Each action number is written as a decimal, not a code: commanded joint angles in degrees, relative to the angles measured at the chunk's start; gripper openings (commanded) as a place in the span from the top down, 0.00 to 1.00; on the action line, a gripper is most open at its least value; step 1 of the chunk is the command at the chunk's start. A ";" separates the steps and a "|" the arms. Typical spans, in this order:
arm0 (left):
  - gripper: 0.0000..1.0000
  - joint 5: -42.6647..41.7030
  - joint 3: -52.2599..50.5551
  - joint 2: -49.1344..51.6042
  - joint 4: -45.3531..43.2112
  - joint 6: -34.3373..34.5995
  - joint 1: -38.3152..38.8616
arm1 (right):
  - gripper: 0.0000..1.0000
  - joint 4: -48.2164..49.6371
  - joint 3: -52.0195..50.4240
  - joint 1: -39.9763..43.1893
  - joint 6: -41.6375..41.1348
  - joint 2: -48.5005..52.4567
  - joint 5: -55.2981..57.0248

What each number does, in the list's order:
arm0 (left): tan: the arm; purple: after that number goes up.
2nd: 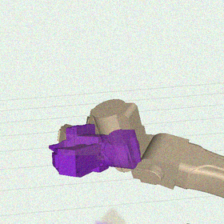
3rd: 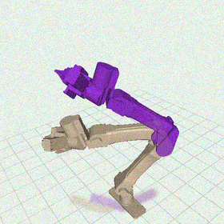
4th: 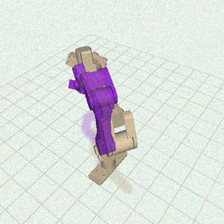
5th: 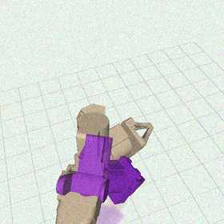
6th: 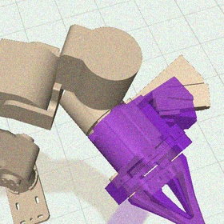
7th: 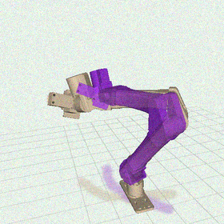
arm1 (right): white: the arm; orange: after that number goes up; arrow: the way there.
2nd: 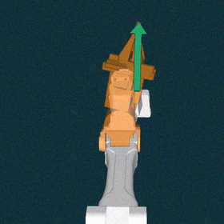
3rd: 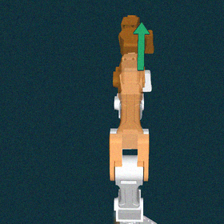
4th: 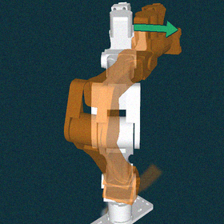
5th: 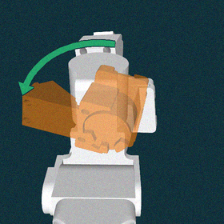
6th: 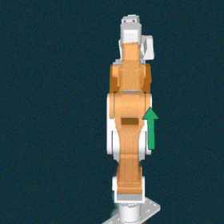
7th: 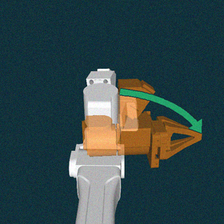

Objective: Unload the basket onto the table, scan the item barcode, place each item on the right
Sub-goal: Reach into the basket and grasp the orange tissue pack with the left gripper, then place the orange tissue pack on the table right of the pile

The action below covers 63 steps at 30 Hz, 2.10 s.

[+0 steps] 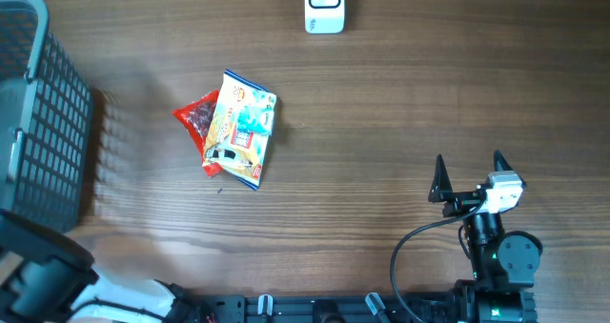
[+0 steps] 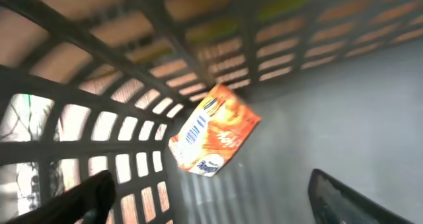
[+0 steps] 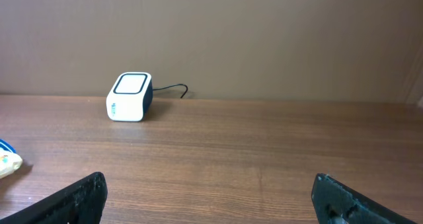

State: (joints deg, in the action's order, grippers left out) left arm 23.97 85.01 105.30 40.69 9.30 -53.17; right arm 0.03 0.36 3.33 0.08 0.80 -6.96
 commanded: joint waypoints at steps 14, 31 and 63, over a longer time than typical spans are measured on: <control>0.09 -5.44 0.11 13.20 -3.50 0.09 -4.87 | 0.00 0.26 -0.04 0.39 -0.48 -0.22 0.96; 0.96 -5.11 0.11 10.27 -2.95 0.11 -4.33 | 0.00 0.26 -0.04 0.39 -0.48 -0.22 0.96; 0.96 -26.53 -3.50 -1.57 12.90 16.48 71.45 | 0.00 0.26 -0.04 0.39 -0.46 -0.22 0.96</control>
State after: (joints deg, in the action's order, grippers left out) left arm -5.13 82.17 95.50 54.04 25.23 16.36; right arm 0.03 0.36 3.33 0.05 0.80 -6.94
